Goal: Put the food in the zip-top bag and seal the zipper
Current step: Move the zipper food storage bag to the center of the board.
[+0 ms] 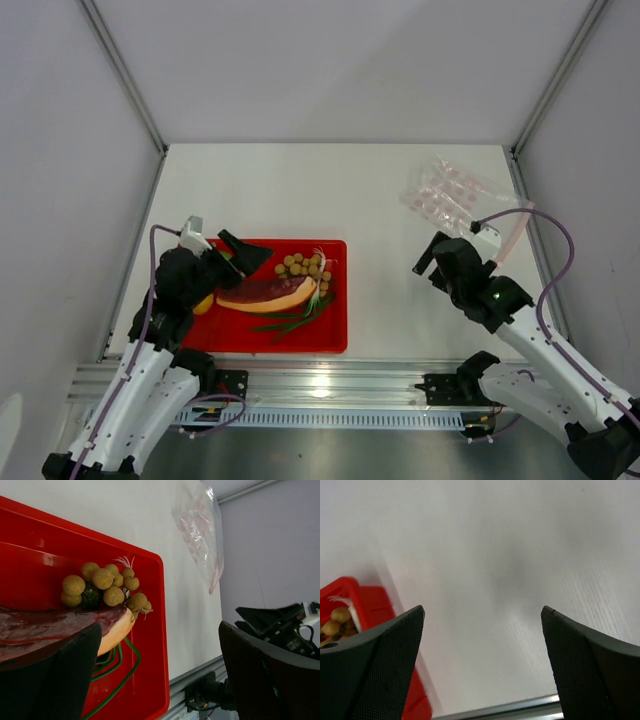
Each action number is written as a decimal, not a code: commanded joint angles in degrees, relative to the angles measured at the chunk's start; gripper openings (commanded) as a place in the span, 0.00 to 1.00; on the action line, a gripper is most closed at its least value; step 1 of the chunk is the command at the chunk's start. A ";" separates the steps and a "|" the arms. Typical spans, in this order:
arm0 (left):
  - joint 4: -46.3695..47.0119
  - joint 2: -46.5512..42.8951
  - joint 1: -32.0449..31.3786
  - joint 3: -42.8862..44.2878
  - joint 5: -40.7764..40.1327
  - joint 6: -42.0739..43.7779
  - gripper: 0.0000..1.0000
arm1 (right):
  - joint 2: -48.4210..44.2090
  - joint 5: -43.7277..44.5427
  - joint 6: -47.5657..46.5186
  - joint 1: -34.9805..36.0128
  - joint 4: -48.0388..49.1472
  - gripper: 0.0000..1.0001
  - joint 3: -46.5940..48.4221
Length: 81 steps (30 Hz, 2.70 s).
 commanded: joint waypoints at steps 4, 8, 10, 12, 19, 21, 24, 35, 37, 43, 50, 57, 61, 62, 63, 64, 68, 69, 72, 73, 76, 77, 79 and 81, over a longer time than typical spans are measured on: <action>4.10 -8.72 1.66 -3.96 1.62 -0.57 0.99 | 4.62 -5.22 -13.04 -9.73 10.29 0.99 4.38; 9.19 -9.63 1.84 -5.03 3.62 0.30 1.00 | 12.42 -14.65 -16.21 -23.12 10.24 0.99 10.78; 9.81 -8.48 1.75 -4.33 3.88 0.92 0.99 | 15.95 -16.16 -23.56 -25.59 10.33 0.99 16.14; 10.16 -6.73 1.84 -2.92 3.45 1.88 0.99 | 21.40 -13.27 -27.46 -26.13 12.78 1.00 19.48; 11.48 -4.09 1.75 -1.51 4.15 4.78 1.00 | 41.95 -11.07 -26.51 -28.51 17.63 0.99 32.72; 11.40 -3.12 1.58 -1.24 3.45 6.36 0.99 | 48.37 -3.99 -25.19 -26.15 15.26 0.99 38.98; 10.69 -1.54 1.49 -0.19 4.23 8.12 1.00 | 61.64 -1.40 -22.13 -25.25 7.80 0.99 53.65; 9.81 3.30 1.49 1.04 8.36 11.73 1.00 | 65.29 -4.28 -17.37 -36.04 7.77 0.99 49.05; 10.25 3.47 1.49 1.30 8.63 11.99 0.99 | 62.21 -7.70 -18.85 -38.07 11.54 0.99 42.28; 11.83 4.27 1.49 1.31 11.44 10.59 0.99 | 64.47 -29.29 -22.81 -38.53 21.65 0.99 33.48; 8.76 2.86 1.49 3.15 9.95 12.17 0.99 | 73.09 -54.97 -14.75 -27.72 35.88 0.99 40.31; 8.49 4.18 1.31 4.47 10.83 11.82 0.99 | 69.16 -63.09 -1.01 -20.51 46.56 1.00 44.62; 8.58 4.18 1.31 4.03 10.91 11.82 0.99 | 62.91 -45.41 -16.80 -22.60 24.60 1.00 47.97; 8.76 4.18 1.31 3.94 11.18 11.73 0.99 | 61.86 -42.46 -17.97 -24.70 22.04 0.99 47.28; 9.02 4.44 1.22 3.77 11.35 11.73 0.99 | 59.58 -40.61 -18.50 -26.03 19.58 0.99 44.05; 9.11 4.53 1.22 3.50 11.61 11.56 0.99 | 58.52 -39.37 -18.34 -27.61 19.38 0.99 41.76; 9.37 5.06 0.70 3.77 12.76 11.29 0.98 | 53.94 -45.24 -15.79 -34.38 27.71 0.99 28.83; 9.46 5.06 0.52 3.77 13.02 11.20 0.98 | 53.85 -46.12 -15.52 -36.13 29.30 0.99 27.16; 8.76 5.14 -0.01 4.38 13.29 11.20 0.97 | 55.25 -49.55 -14.91 -36.59 33.35 0.98 23.98; 8.58 4.88 -0.18 4.64 13.29 11.20 0.96 | 56.30 -50.60 -14.47 -36.59 35.18 0.98 23.54; 8.41 4.71 -1.50 5.08 13.20 11.29 0.93 | 57.18 -51.48 -12.10 -36.76 39.92 0.96 21.09; 8.41 4.71 -2.28 5.26 13.03 11.38 0.92 | 57.36 -51.57 -11.66 -36.85 40.82 0.95 19.95; 8.41 4.97 -3.25 5.35 12.24 11.47 0.90 | 57.89 -52.79 -10.69 -36.94 42.57 0.93 19.24; 8.32 5.93 -4.84 6.22 11.53 11.64 0.88 | 59.29 -54.38 -9.99 -36.94 45.48 0.92 18.88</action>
